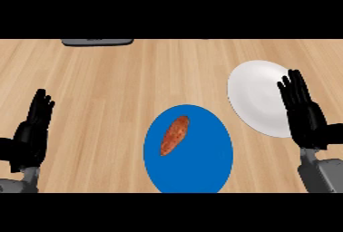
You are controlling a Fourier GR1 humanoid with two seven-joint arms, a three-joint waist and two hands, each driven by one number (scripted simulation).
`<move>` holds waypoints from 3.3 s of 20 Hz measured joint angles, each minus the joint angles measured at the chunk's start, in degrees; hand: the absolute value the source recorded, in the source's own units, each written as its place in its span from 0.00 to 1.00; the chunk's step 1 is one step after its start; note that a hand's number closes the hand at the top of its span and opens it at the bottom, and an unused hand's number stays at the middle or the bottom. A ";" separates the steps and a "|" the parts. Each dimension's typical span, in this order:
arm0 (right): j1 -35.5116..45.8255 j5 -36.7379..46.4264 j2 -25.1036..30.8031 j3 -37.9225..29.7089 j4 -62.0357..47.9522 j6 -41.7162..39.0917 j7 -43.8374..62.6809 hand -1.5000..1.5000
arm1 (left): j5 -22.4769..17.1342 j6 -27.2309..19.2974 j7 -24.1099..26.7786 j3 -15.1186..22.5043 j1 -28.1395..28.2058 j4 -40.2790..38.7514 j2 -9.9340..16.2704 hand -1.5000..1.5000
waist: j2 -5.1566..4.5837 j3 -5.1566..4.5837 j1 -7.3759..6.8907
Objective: Pick the sweet potato from the plate and place it in the plate
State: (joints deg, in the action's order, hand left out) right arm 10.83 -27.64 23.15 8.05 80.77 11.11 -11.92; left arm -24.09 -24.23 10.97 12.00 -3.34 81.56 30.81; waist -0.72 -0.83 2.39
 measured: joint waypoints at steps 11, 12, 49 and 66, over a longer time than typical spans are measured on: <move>4.40 24.37 5.31 13.55 1.79 14.04 8.39 1.00 | 2.78 -0.63 -9.56 6.50 -1.42 -3.82 -3.61 0.50 | 0.94 -0.50 -1.44; 3.57 27.19 3.54 14.91 1.68 17.89 9.07 1.00 | 2.67 -0.52 -10.43 6.99 -1.27 -3.88 -3.90 0.50 | 0.97 -0.25 -1.40; 16.62 49.26 -11.43 29.37 5.00 -10.36 58.53 0.00 | 8.75 0.77 -18.50 6.53 -1.15 -1.23 -9.09 0.50 | 0.75 0.81 -2.65; 12.12 58.90 -20.43 20.50 -1.62 -19.49 51.38 0.00 | 16.95 5.19 -22.89 0.28 0.01 1.88 -14.14 0.50 | 0.74 0.84 -2.54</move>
State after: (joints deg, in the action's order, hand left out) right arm 22.96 31.26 2.72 28.55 79.16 -8.38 39.46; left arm -7.14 -19.05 -11.92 12.28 -3.34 83.44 16.67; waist 0.02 0.01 -0.14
